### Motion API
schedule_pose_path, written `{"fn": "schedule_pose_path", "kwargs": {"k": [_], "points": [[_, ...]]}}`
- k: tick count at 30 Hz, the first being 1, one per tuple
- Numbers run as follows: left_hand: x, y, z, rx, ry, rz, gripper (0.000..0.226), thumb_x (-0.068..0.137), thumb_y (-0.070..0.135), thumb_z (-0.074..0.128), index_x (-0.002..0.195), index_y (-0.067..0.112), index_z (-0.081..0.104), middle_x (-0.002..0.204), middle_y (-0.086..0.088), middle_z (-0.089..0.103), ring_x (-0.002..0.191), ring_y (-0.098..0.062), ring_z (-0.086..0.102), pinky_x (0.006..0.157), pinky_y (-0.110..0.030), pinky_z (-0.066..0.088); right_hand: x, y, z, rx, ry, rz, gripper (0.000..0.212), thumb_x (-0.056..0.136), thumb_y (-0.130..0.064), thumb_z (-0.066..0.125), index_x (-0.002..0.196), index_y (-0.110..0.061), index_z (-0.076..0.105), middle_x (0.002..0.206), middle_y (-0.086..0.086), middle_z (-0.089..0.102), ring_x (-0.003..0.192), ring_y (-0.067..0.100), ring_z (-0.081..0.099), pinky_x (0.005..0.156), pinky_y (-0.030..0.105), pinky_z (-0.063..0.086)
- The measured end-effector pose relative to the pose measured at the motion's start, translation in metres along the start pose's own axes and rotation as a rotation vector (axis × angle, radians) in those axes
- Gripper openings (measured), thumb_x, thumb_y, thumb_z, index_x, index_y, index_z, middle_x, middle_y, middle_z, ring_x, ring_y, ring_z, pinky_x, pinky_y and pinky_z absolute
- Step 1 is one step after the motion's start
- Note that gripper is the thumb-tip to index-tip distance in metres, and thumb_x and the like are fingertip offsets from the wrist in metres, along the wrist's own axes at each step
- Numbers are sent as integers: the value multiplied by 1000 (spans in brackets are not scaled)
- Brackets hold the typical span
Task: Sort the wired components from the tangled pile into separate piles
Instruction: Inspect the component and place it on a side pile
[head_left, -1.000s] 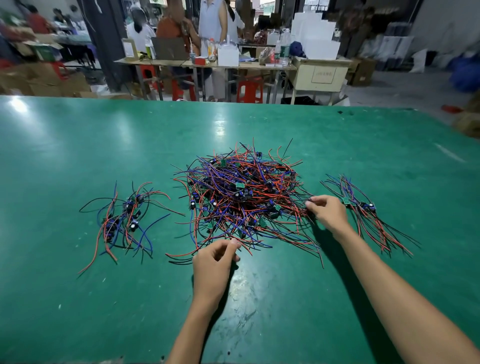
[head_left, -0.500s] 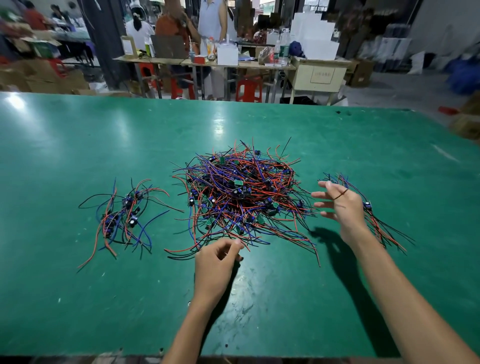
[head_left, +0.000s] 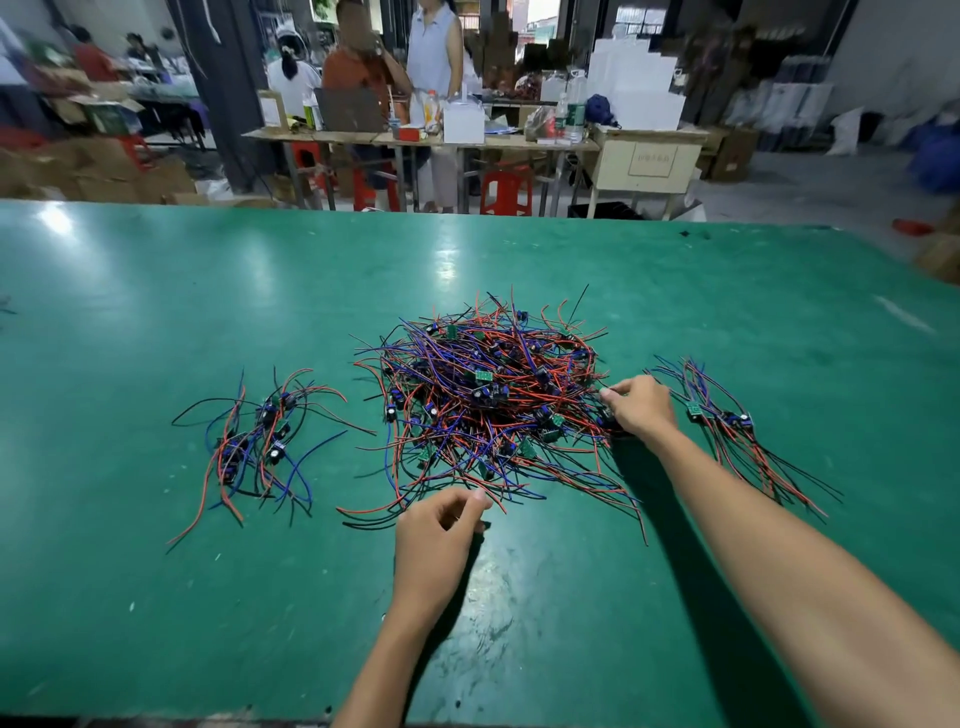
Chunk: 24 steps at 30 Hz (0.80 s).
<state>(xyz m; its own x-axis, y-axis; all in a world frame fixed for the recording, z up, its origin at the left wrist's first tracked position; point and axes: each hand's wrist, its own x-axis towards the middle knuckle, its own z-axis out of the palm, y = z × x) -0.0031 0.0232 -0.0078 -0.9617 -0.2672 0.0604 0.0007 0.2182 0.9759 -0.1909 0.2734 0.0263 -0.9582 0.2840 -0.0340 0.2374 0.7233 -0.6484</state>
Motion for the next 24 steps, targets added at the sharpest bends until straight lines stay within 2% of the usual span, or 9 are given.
{"fn": "schedule_pose_path", "kwargs": {"k": [2, 4, 7, 9, 11, 15, 18, 21, 24], "points": [[0, 0, 0, 5, 4, 0, 23, 95, 29, 69, 72, 26, 75, 60, 2, 71, 65, -10, 73, 68, -30, 54, -2, 2, -4, 61, 58, -4, 33, 102, -38, 58, 89, -16, 78, 75, 5, 69, 83, 29, 65, 77, 35, 45], [2, 0, 0, 2, 7, -4, 24, 94, 28, 69, 72, 23, 76, 60, 2, 71, 65, -10, 73, 67, -27, 53, -8, 6, -10, 70, 73, -26, 40, 105, -37, 49, 81, -18, 75, 71, 4, 65, 72, 27, 57, 71, 35, 41], [2, -1, 1, 9, 3, -3, 23, 94, 28, 69, 72, 23, 76, 61, 4, 71, 65, -9, 72, 64, -25, 52, -25, 9, -17, 84, 52, -61, 42, 109, -35, 37, 77, -25, 62, 68, 1, 55, 79, 25, 53, 74, 35, 37], [0, 0, 2, 15, -12, 10, 23, 94, 28, 69, 73, 25, 76, 62, 5, 71, 65, -6, 72, 60, -19, 48, -41, 9, -19, 129, 101, -92, 45, 109, -35, 33, 69, -23, 51, 77, 4, 60, 79, 25, 52, 70, 35, 34], [-1, 3, 3, 3, -38, 23, 22, 95, 28, 69, 74, 25, 78, 62, 5, 71, 60, -4, 69, 55, -16, 43, -63, 6, -20, 154, 171, -127, 44, 109, -36, 34, 72, -22, 53, 78, 4, 63, 74, 27, 52, 63, 36, 32], [-1, 14, 11, -66, -109, 13, 27, 101, 29, 59, 84, 24, 80, 73, 1, 74, 54, -9, 55, 54, -24, 42, -121, -3, -7, 184, 234, -245, 37, 108, -38, 36, 80, -20, 51, 64, -2, 55, 66, 30, 52, 60, 41, 36], [5, 30, 26, -232, -196, -95, 30, 106, 29, 47, 106, 16, 74, 92, -3, 78, 55, -12, 61, 51, -24, 47, -165, -6, 14, 146, 236, -366, 29, 109, -37, 35, 86, -24, 46, 58, -3, 53, 57, 25, 52, 54, 44, 33], [12, 46, 42, -478, -285, -277, 28, 107, 33, 42, 115, 15, 63, 107, -10, 76, 63, -12, 67, 60, -26, 51, -194, -1, 36, 90, 180, -471, 23, 108, -36, 38, 93, -22, 50, 63, 3, 63, 63, 36, 61, 54, 43, 38], [16, 41, 41, -554, -293, -273, 25, 106, 26, 48, 121, 12, 63, 116, -10, 74, 75, -11, 69, 70, -24, 57, -204, 5, 47, 37, 122, -541, 25, 107, -39, 38, 94, -24, 52, 70, 6, 69, 69, 36, 64, 55, 45, 43]]}}
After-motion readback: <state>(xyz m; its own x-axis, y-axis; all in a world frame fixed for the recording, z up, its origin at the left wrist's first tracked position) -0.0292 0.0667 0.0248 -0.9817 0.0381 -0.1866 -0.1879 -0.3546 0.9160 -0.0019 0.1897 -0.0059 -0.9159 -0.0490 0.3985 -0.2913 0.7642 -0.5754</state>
